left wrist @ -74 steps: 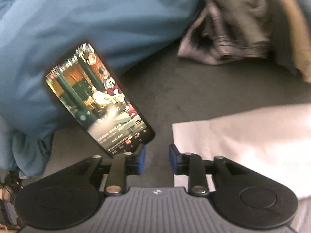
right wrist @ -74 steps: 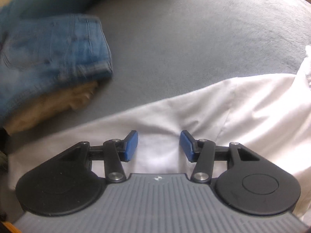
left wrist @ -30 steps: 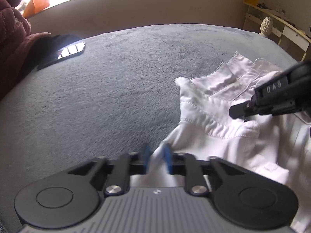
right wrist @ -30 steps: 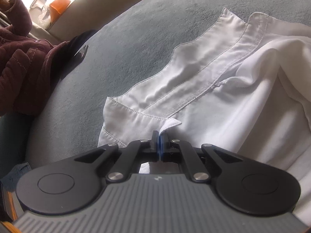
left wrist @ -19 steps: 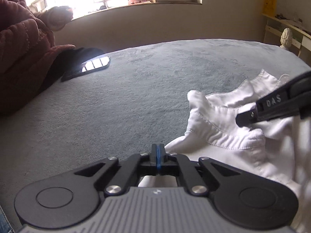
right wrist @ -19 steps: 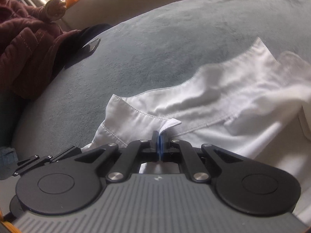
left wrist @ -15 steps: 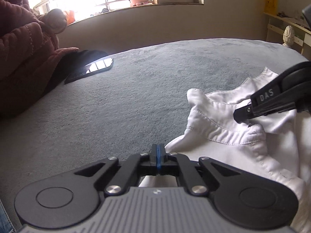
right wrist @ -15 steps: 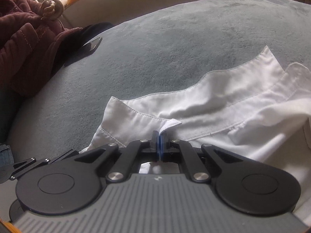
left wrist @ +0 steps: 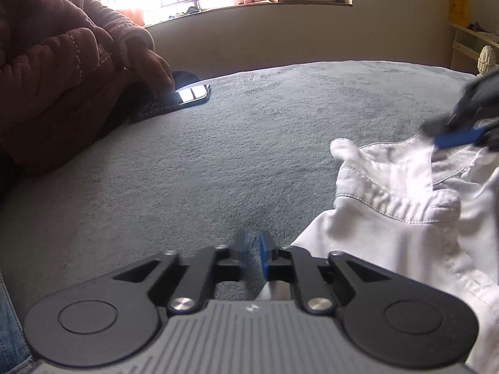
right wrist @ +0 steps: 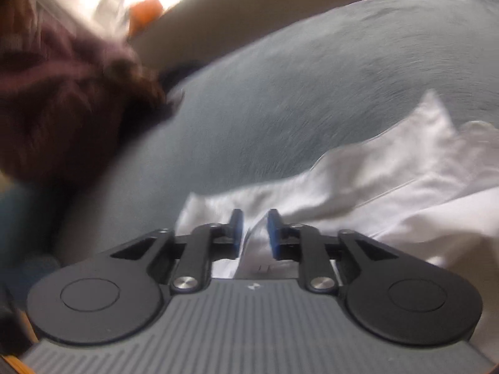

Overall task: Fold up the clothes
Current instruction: 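Pinch the collar point with the right gripper and pull it straight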

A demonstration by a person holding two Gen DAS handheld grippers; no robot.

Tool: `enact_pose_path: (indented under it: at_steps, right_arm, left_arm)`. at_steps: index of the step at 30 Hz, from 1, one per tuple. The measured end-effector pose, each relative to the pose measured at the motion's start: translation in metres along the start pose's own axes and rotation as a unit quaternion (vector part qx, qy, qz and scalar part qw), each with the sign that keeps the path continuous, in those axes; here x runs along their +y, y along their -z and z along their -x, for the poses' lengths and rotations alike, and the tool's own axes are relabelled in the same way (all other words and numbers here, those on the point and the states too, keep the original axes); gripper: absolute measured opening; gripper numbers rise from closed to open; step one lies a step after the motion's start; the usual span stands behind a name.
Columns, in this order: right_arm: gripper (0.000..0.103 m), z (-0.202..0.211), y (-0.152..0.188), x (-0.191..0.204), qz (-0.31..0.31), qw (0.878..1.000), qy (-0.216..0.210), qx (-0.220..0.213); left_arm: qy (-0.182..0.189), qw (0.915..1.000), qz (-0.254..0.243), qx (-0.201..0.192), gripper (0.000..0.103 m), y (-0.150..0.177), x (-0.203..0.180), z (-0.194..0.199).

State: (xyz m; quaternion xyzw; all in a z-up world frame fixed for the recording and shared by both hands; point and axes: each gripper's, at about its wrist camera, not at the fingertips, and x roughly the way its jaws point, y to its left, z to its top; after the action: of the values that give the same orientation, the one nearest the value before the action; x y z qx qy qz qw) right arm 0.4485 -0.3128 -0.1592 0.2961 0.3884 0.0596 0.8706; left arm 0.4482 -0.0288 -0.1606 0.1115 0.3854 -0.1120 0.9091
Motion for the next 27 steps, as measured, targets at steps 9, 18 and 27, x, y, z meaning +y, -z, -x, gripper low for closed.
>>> enact_pose_path:
  at_steps: [9, 18, 27]
  right_arm:
    - [0.025, 0.036, -0.003, 0.012, 0.197, 0.973, 0.026, 0.118]
    - [0.021, -0.007, 0.029, 0.049, 0.346, 0.915, 0.018, 0.209]
    - [0.008, -0.047, 0.040, 0.060, 0.366, 0.912, 0.026, 0.184]
  left_arm:
    - [0.092, 0.9950, 0.023, 0.032, 0.056, -0.008, -0.007, -0.003]
    - [0.053, 0.9980, -0.035, 0.003, 0.002, -0.010, -0.042, -0.004]
    - [-0.002, 0.9959, -0.069, -0.059, 0.002, -0.002, -0.050, 0.013]
